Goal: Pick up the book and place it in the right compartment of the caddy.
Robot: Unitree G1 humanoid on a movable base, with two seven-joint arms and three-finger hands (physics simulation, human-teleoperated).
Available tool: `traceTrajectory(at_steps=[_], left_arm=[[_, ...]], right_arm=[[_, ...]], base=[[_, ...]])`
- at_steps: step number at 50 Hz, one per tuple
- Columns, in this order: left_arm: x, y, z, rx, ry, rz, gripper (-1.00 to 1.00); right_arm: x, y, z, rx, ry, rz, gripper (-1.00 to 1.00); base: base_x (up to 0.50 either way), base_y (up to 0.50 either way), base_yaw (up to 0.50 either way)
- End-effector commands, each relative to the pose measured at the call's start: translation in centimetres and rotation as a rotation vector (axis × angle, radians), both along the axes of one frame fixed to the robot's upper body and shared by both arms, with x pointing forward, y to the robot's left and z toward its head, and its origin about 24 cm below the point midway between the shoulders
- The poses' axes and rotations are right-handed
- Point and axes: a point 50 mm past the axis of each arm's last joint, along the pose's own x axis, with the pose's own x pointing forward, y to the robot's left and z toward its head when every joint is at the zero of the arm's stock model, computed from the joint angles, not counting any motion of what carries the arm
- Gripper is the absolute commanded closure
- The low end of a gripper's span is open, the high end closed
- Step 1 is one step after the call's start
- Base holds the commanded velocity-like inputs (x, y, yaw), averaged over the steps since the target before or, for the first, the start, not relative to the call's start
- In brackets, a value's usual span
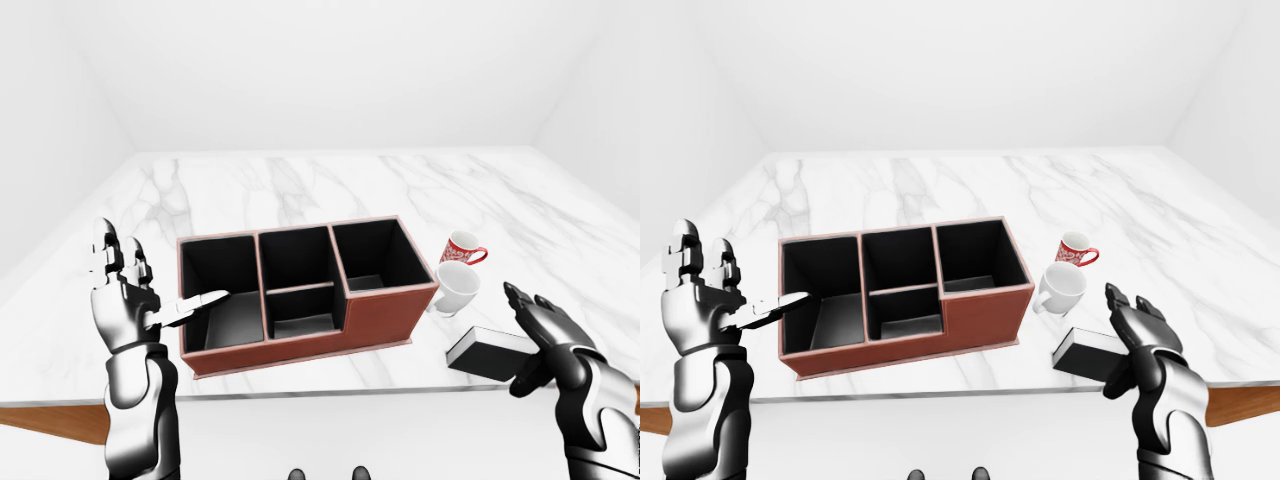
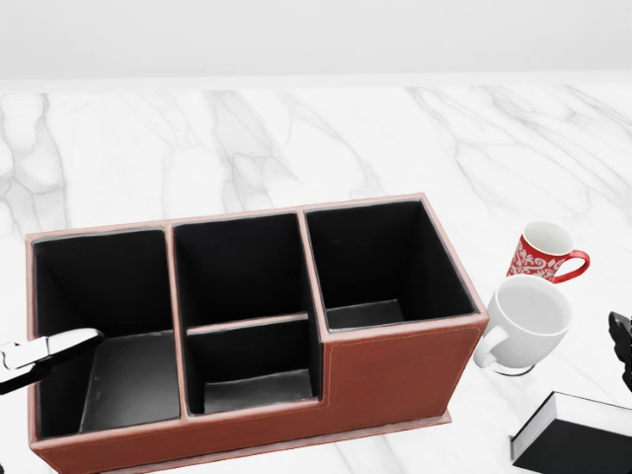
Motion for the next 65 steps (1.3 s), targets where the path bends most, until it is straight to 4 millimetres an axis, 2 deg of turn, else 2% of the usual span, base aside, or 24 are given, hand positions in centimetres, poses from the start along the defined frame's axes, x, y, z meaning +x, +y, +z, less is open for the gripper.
traceTrajectory(at_steps=[1, 19, 41, 49, 61, 62, 63, 64, 65], left_arm=[[0.0, -0.1, 0.0, 0.0, 0.001, -0.001, -1.0], [0.0, -0.1, 0.0, 0.002, 0.002, -0.002, -1.0], [0.0, -0.2, 0.0, 0.001, 0.002, -0.003, -1.0], [0.0, -0.2, 0.0, 0.001, 0.002, -0.004, -1.0], [0.0, -0.1, 0.0, 0.001, 0.002, -0.003, -1.0], [0.0, -0.1, 0.0, 0.0, 0.002, -0.003, -1.0], [0.0, -0.1, 0.0, 0.001, 0.002, -0.003, -1.0], [0.0, -0.1, 0.0, 0.0, 0.002, -0.002, -1.0], [0.0, -0.1, 0.0, 0.0, 0.002, -0.002, -1.0]], right_arm=[[0.6, -0.2, -0.6, -0.015, 0.011, 0.003, -1.0], [1.3, -0.9, -0.5, -0.024, 0.018, -0.001, -1.0], [2.2, -1.0, -2.6, -0.018, 0.065, 0.002, -1.0], [2.6, -0.3, -3.4, -0.004, 0.087, 0.028, -1.0], [1.8, -0.1, -4.9, 0.019, 0.168, 0.03, -1.0], [1.8, -0.1, -4.9, 0.022, 0.171, 0.03, -0.68], [1.8, -0.1, -4.9, 0.027, 0.17, 0.029, 0.76], [1.7, -0.1, -4.9, 0.034, 0.178, 0.033, 1.0], [1.6, 0.0, -4.9, 0.033, 0.179, 0.034, 1.0]], base=[[0.0, 0.0, 0.0], [0.0, 0.0, 0.0], [0.0, 0.0, 0.0], [0.0, 0.0, 0.0], [0.0, 0.0, 0.0], [0.0, 0.0, 0.0], [0.0, 0.0, 0.0], [0.0, 0.0, 0.0], [0.0, 0.0, 0.0]])
